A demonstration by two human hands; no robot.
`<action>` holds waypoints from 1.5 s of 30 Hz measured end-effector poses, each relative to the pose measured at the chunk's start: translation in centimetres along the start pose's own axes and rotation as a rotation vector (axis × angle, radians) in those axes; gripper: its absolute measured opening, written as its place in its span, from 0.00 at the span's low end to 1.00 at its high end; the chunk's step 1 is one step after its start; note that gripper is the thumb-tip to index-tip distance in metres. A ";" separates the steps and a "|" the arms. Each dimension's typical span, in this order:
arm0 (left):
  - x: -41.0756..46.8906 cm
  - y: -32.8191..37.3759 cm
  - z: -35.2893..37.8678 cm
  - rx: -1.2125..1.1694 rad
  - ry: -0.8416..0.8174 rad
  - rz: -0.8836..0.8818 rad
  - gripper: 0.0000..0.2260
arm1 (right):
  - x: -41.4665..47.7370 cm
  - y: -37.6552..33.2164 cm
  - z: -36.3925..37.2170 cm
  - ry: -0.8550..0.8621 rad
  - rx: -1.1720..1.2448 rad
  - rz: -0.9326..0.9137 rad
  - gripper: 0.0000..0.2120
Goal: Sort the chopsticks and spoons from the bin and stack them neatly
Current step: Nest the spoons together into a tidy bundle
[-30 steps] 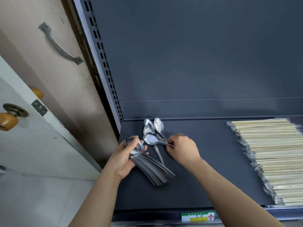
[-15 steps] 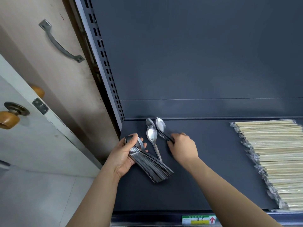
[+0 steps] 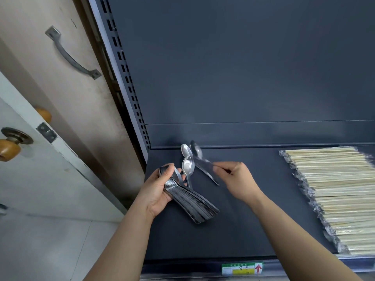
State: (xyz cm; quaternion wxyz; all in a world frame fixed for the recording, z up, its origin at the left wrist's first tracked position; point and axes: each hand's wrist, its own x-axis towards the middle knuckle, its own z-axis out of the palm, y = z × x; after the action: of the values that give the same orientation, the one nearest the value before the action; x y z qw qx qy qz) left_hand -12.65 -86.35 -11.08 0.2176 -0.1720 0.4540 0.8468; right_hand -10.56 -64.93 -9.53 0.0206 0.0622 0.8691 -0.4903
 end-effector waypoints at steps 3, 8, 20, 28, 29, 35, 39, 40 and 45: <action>-0.1 -0.2 0.7 0.033 -0.036 0.021 0.11 | -1.1 -0.3 0.3 -0.127 0.014 -0.040 0.08; -0.4 -0.8 1.4 -0.003 -0.080 0.040 0.10 | -2.3 -0.3 1.5 -0.173 -0.098 -0.077 0.12; -2.6 -0.3 -2.0 -0.005 0.055 0.074 0.11 | -1.7 -1.3 4.2 -0.086 -0.250 0.097 0.10; -3.5 0.4 -3.8 0.007 0.073 0.088 0.06 | -0.6 -2.0 5.6 -0.095 -0.549 0.210 0.09; -3.5 0.4 -3.7 0.012 0.070 0.084 0.07 | -0.5 -1.8 5.5 -0.099 -0.552 0.208 0.09; -2.6 0.2 -2.9 -0.004 0.022 0.054 0.16 | -1.2 -1.7 3.4 -0.072 0.209 0.318 0.11; -1.7 0.1 -1.9 0.016 -0.045 0.055 0.12 | -2.2 -2.3 2.1 -0.217 0.392 0.357 0.06; -1.5 0.1 -1.7 0.020 -0.046 0.050 0.11 | -2.3 -2.3 2.2 -0.249 0.357 0.355 0.06; -0.4 0.0 -0.9 -0.061 -0.024 0.030 0.14 | -1.9 -2.7 2.3 -0.305 0.198 0.289 0.06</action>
State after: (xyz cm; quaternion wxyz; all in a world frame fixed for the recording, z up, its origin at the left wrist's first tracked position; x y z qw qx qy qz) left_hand -12.24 -87.16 -11.38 0.2050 -0.1613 0.4278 0.8654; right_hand -9.06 -68.51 -8.23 0.2154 0.1127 0.7858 -0.5687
